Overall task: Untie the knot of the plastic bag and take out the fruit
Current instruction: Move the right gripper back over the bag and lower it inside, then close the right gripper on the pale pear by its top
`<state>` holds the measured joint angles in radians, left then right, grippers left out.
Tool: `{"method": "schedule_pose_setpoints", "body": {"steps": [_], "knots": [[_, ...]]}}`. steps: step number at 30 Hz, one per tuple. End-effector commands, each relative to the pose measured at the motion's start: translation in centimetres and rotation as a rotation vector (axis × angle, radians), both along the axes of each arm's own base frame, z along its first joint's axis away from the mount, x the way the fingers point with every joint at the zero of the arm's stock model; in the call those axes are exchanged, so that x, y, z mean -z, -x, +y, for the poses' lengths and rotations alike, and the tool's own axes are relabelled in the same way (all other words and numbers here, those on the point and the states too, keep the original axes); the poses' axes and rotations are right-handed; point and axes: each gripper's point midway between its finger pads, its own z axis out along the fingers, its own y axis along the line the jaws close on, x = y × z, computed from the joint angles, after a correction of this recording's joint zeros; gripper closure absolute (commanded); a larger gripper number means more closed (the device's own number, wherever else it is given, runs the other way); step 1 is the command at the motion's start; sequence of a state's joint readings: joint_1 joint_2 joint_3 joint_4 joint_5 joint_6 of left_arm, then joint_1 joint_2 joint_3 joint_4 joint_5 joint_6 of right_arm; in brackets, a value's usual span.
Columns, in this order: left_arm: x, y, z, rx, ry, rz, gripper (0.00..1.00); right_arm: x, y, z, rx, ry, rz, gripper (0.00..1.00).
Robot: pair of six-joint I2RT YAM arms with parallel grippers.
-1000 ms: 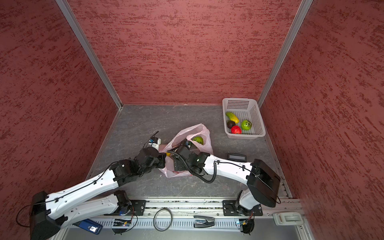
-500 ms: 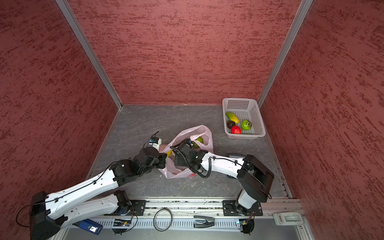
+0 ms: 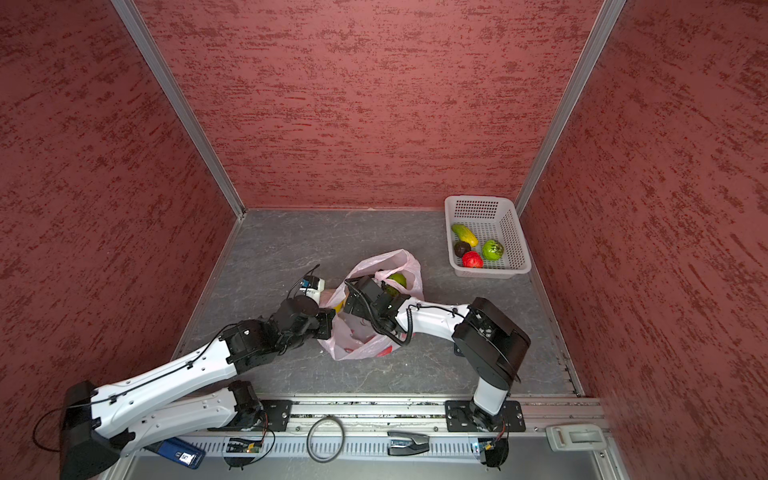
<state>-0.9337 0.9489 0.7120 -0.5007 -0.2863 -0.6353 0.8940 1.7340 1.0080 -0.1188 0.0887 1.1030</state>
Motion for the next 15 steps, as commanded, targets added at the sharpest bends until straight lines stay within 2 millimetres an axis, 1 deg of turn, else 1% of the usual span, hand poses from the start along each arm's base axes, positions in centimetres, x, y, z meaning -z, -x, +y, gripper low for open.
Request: {"method": "schedule_pose_setpoints", "body": {"steps": [1,7,13,15], "knots": [[0.5,0.4,0.0,0.007,0.000,0.014,1.00,-1.5,-1.9,1.6,0.087,-0.136,0.004,0.03],[0.5,0.4,-0.2,0.010,0.001,0.019,1.00,-1.1,-3.1,1.9,0.136,-0.176,0.024,0.02],[0.7,0.6,-0.3,0.016,0.000,0.028,1.00,0.2,-3.9,1.6,0.184,-0.188,0.046,0.02],[0.9,0.7,-0.3,0.017,-0.001,0.033,1.00,0.9,-4.1,1.5,0.195,-0.187,0.061,0.06]]}}
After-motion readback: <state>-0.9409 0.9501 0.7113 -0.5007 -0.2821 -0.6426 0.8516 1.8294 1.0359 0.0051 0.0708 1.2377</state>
